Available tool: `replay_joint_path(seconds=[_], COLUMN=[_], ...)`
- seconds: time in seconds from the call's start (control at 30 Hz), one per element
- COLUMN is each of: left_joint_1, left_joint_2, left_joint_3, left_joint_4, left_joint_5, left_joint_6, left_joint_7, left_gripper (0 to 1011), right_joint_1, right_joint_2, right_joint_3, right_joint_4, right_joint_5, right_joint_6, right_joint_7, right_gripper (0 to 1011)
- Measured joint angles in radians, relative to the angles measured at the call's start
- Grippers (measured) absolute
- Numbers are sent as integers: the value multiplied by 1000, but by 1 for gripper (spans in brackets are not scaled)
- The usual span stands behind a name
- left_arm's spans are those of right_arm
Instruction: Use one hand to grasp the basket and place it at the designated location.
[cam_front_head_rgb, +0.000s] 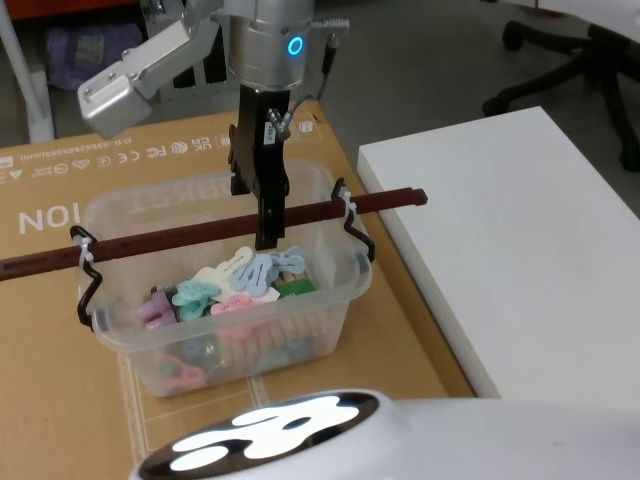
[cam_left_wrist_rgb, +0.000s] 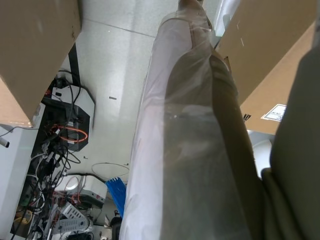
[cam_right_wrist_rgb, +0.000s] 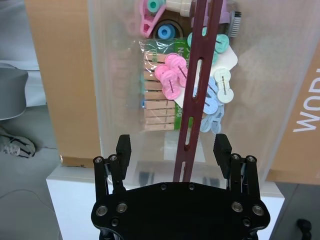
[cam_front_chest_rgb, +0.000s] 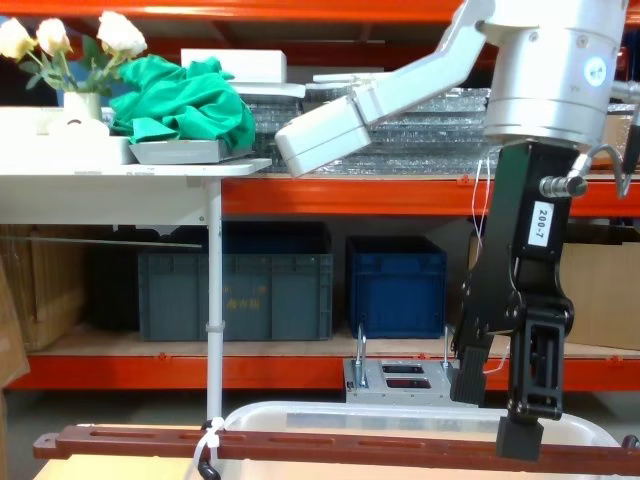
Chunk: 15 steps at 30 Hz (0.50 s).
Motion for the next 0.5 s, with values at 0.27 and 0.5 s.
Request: replay_joint_path(seconds=[0.27, 0.5], left_joint_1=[0, 0], left_joint_2=[0, 0], left_joint_3=[0, 0], left_joint_4=[0, 0], left_joint_5=[0, 0], left_joint_6=[0, 0], left_joint_7=[0, 0], left_gripper=[0, 0], right_joint_1=[-7, -13], right_joint_2=[0, 1], right_joint_3=[2, 9], right_joint_4=[10, -4], right_joint_5=[32, 29], right_joint_6=[-17, -28], right_joint_7=[7, -8], right_gripper=[1000, 1000])
